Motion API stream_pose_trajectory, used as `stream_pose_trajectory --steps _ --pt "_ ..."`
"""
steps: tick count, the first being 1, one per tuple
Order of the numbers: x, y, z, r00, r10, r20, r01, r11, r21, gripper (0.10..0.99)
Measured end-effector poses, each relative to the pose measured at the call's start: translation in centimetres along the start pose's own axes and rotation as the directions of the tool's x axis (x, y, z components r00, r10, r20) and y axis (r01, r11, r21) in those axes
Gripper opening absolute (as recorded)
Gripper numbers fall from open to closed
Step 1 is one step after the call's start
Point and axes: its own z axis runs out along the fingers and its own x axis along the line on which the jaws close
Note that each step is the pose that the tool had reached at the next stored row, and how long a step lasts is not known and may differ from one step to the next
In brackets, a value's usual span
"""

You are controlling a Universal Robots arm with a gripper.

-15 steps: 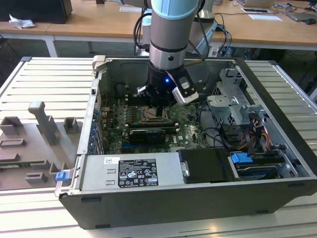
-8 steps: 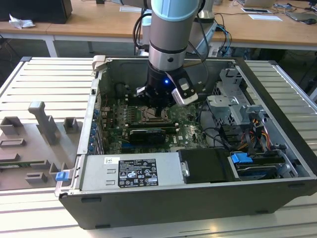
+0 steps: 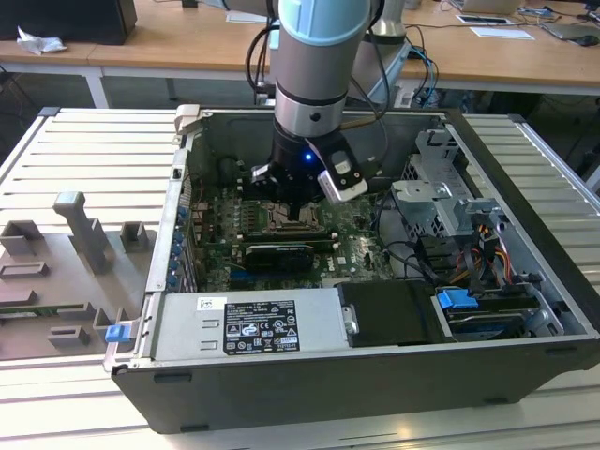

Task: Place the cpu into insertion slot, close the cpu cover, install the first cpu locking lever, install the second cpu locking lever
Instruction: 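Install the second cpu locking lever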

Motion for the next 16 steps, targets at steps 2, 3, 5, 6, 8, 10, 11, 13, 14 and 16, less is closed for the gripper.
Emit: stream_pose_trajectory --steps 2,3,5,6,8,10,11,13,14,16 --pt "0.07 -0.01 0.03 1.0000 0.000 0.0001 0.000 1.0000 -0.003 0.106" --pt "0.09 0.00 0.04 1.0000 0.000 0.0001 0.000 1.0000 -0.003 0.106" --pt "0.19 -0.01 0.08 1.0000 0.000 0.0002 0.000 0.9999 -0.011 0.106" --pt "0.24 -0.01 0.09 1.0000 0.000 0.0004 0.000 0.9998 -0.018 0.106" --pt "0.32 -0.01 0.11 1.0000 0.000 0.0006 0.000 0.9997 -0.024 0.106" --pt "0.38 -0.01 0.12 1.0000 0.000 0.0007 0.000 0.9997 -0.026 0.106" --pt "0.42 -0.01 0.12 1.0000 0.000 0.0006 0.000 0.9997 -0.026 0.106" --pt "0.50 -0.01 0.14 1.0000 -0.001 0.0007 0.001 0.9996 -0.027 0.106" --pt "0.56 -0.01 0.14 1.0000 -0.001 0.0007 0.001 0.9996 -0.028 0.106" --pt "0.64 0.00 0.15 1.0000 -0.001 0.0008 0.001 0.9996 -0.029 0.106"
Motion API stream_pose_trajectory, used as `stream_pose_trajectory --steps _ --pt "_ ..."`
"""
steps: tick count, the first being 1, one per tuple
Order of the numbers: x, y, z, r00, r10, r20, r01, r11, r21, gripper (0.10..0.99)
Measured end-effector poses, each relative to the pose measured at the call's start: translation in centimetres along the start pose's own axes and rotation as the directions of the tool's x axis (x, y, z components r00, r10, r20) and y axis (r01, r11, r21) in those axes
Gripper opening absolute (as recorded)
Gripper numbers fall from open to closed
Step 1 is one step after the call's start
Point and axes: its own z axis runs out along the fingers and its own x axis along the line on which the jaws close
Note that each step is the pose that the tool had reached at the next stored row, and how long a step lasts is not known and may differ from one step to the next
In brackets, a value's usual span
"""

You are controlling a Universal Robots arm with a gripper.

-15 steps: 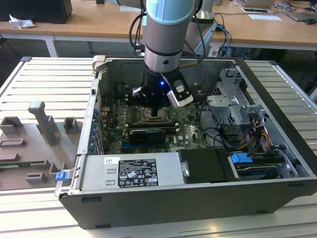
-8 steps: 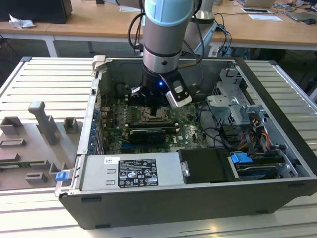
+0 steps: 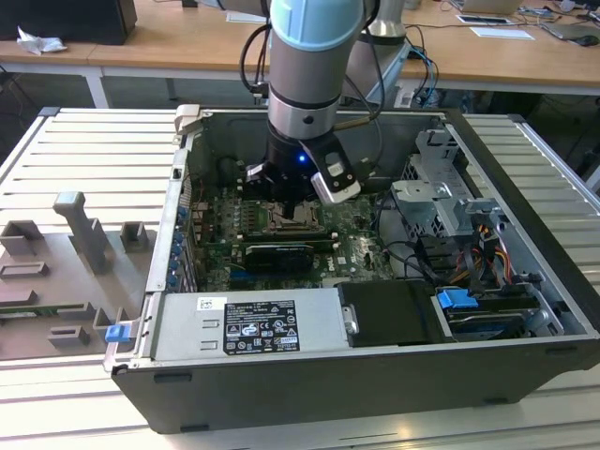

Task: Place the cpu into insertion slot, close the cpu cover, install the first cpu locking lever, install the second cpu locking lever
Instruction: 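Install the second cpu locking lever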

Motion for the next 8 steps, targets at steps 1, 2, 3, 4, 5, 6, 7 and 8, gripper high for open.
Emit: stream_pose_trajectory --steps 1,2,3,4,5,6,7,8 --pt "0.04 0.00 0.01 1.0000 0.000 0.0000 0.000 1.0000 0.000 0.106" --pt "0.08 0.00 0.01 1.0000 0.000 0.0001 0.000 1.0000 -0.001 0.106" --pt "0.15 0.00 0.01 1.0000 0.000 0.0000 0.000 1.0000 -0.001 0.106" --pt "0.18 0.00 0.02 1.0000 0.000 0.0000 0.000 1.0000 -0.002 0.106" --pt "0.20 0.00 0.02 1.0000 0.000 0.0000 0.000 1.0000 -0.002 0.106" --pt "0.24 0.00 0.02 1.0000 0.000 0.0000 0.000 1.0000 -0.002 0.106" --pt "0.26 0.00 0.03 1.0000 0.000 0.0001 0.000 1.0000 -0.002 0.106" --pt "0.31 0.00 0.04 1.0000 0.000 0.0000 0.000 1.0000 -0.002 0.106"
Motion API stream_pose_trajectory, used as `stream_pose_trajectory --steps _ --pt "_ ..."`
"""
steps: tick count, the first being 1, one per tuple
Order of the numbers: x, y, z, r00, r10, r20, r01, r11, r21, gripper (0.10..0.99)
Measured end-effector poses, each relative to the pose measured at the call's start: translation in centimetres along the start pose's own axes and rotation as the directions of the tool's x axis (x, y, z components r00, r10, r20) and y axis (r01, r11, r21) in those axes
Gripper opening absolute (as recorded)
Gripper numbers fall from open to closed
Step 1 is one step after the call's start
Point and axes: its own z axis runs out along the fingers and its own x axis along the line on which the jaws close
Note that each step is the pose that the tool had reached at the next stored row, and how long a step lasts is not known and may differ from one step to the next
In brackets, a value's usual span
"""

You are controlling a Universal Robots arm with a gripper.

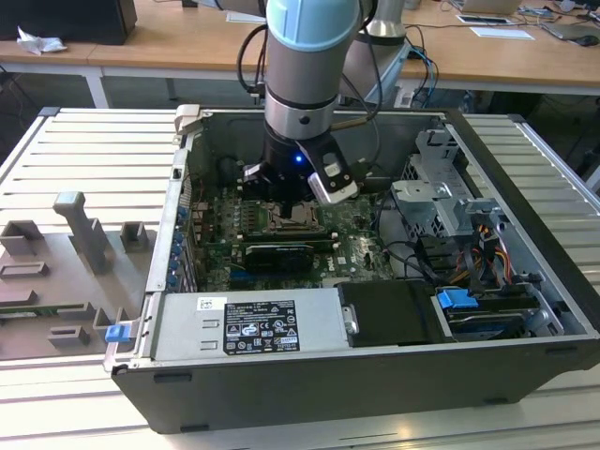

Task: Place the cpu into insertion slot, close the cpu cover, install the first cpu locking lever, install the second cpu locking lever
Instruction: 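Install the second cpu locking lever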

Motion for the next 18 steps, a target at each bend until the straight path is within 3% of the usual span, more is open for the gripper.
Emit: stream_pose_trajectory --steps 9,12,18 --pt "0.27 -0.01 0.08 1.0000 0.000 0.0000 0.000 1.0000 -0.001 0.106" --pt "0.27 -0.08 0.18 1.0000 0.000 0.0002 0.000 1.0000 -0.009 0.106" --pt "0.47 -0.73 0.22 1.0000 0.001 0.0005 -0.001 1.0000 -0.010 0.106"
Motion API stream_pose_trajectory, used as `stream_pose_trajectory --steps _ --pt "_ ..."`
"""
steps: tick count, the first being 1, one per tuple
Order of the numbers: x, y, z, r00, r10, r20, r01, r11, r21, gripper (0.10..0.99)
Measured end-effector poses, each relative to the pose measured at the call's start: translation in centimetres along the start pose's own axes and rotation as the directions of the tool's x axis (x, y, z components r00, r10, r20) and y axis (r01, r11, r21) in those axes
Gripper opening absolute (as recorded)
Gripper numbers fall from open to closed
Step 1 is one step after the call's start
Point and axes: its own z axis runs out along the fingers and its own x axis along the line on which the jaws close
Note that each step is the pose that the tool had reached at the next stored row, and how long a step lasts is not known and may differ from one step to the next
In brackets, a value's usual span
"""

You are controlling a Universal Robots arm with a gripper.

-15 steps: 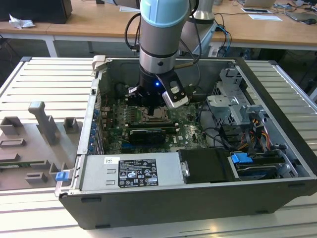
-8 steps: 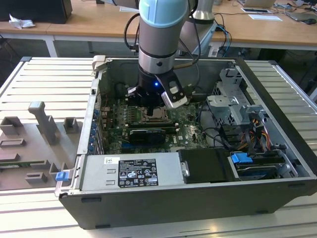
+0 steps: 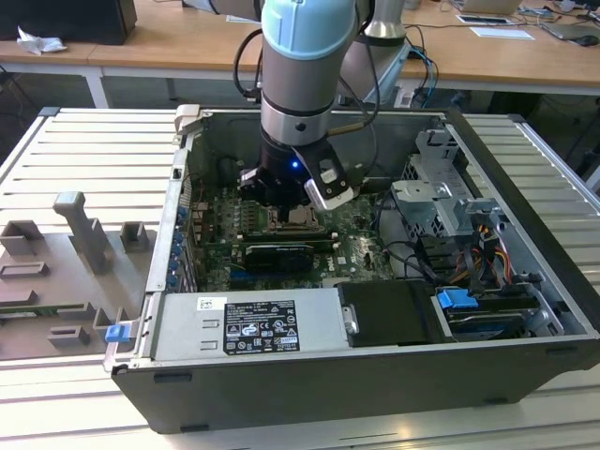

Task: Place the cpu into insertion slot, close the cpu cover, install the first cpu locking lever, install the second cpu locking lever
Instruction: 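Install the second cpu locking lever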

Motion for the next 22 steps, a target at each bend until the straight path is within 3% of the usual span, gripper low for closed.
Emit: stream_pose_trajectory --steps 4,8,22 --pt "0.28 -0.14 0.16 1.0000 0.000 0.0001 0.000 1.0000 -0.002 0.106" --pt "0.33 -0.26 0.82 1.0000 0.000 0.0001 0.000 1.0000 -0.003 0.106" --pt "0.32 -0.43 1.27 1.0000 0.000 0.0001 0.000 1.0000 -0.006 0.106"
